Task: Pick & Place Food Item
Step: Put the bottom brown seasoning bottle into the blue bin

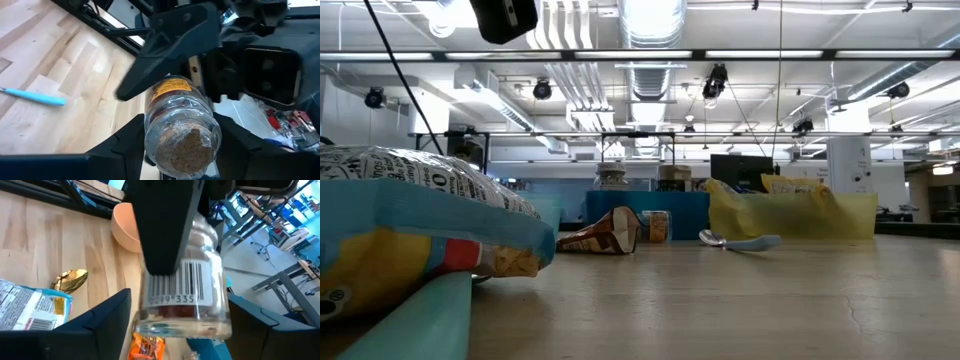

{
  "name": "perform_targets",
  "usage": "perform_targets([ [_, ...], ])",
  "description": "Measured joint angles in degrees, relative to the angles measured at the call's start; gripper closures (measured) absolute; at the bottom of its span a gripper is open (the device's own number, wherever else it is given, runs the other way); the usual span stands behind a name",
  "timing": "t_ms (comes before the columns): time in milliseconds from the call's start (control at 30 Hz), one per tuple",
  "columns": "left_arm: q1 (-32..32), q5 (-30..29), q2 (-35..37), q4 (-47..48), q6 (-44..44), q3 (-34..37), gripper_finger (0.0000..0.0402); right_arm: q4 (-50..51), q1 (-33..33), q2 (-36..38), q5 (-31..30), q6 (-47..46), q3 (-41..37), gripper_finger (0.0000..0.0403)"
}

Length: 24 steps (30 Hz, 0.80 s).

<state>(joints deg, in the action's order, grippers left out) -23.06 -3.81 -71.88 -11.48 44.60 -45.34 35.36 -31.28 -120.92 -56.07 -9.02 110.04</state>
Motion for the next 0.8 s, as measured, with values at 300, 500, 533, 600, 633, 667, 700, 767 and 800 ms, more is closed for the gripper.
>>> perform_targets([
  [300, 2.5, 0.0, 4.9, 6.0, 0.1, 0.0, 0.0222, 0.9, -0.4, 0.0, -1.3, -0.1, 0.0, 0.0107],
  [500, 10.3, -1.5, 8.2, 13.9, 0.2, -1.6, 0.0222, 10.8, -1.7, 0.2, -0.5, -10.9, 0.0, 0.0106],
  [533, 12.1, -1.1, 8.2, 17.0, 0.1, -2.6, 0.0222, 12.9, -2.0, 0.2, -0.3, -13.6, 0.0, 0.0106],
  [600, 15.4, 0.9, 7.9, 22.1, -1.5, -4.9, 0.0222, 17.1, -2.3, 0.3, -0.6, -18.2, 0.0, 0.0106],
  [633, 17.0, 2.4, 7.9, 23.7, -2.7, -6.1, 0.0222, 18.7, -2.3, 0.3, -0.7, -20.1, 0.0, 0.0106],
  [667, 18.7, 3.2, 7.9, 25.2, -3.8, -7.1, 0.0222, 20.2, -2.4, 0.3, -0.8, -21.6, 0.0, 0.0106],
  [700, 20.7, 3.5, 7.7, 26.6, -4.5, -8.2, 0.0222, 21.9, -2.5, 0.3, -0.9, -23.4, 0.0, 0.0106],
  [767, 24.7, 3.8, 7.4, 29.2, -6.5, -10.8, 0.0222, 25.7, -2.9, 0.3, -0.8, -27.2, 0.0, 0.0106],
  [800, 26.7, 4.1, 7.1, 31.2, -7.3, -12.2, 0.0222, 28.0, -3.1, 0.3, -0.8, -29.5, 0.0, 0.0106],
])
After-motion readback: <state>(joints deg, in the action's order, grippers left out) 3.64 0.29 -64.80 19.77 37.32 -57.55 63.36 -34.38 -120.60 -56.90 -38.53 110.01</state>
